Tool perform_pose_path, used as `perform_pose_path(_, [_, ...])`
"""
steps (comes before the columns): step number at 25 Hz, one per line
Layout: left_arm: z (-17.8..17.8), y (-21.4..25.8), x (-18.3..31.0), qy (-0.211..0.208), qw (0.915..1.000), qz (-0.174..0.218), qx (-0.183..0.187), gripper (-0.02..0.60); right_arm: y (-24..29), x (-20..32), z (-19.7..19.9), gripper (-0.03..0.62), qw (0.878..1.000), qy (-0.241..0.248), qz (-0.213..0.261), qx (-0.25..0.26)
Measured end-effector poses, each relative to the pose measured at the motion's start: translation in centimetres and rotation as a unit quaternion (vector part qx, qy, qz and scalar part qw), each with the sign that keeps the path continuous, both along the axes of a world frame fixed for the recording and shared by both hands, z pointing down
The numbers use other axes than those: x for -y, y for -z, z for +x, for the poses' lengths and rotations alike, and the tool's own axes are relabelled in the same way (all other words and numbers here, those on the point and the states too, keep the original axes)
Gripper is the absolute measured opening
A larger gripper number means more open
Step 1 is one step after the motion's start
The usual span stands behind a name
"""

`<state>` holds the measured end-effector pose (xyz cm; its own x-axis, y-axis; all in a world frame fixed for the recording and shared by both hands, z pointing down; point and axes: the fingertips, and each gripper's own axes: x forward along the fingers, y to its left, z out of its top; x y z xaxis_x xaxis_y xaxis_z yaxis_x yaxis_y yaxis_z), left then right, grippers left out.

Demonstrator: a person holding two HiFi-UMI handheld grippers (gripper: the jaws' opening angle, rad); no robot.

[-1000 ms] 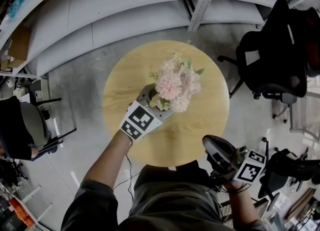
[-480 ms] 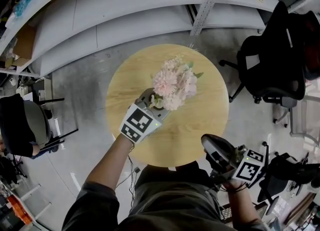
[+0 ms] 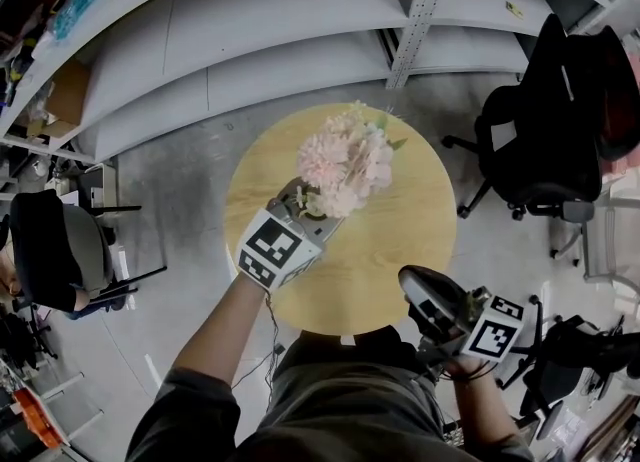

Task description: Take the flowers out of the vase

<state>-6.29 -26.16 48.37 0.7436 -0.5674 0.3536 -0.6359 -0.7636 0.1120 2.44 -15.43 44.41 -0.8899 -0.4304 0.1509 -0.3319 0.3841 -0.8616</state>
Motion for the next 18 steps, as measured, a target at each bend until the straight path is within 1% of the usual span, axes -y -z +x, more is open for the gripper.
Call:
perform_pose_path(6, [-0.3,4.7,0.0,0.003,0.9998,0.021,-0.005,0.091,2.4,0.3,-0.1,0.015,1.0,0.002,0.025,0.014])
perform_pose_path(11, [-0.1,9.2,-0.1,0.001,0.9989,0.046,-0.006,0.084,4.5,1.0,0.1,0.016,0.998,0.002,0.049,0.025])
perform_pose_path(14, [0.1,12.0,-0.5,-0.003,0.9983,0.056,-0.013,0.081,5.8,1.2,0.1,0.015,0.997,0.005,0.066,0.028])
perform_pose_path(18, [0.3,15.4,-1.1,-0.007,0.9969,0.075,-0.023,0.078,7.6,1.5,0.0,0.016,0.996,0.006,0.074,0.051])
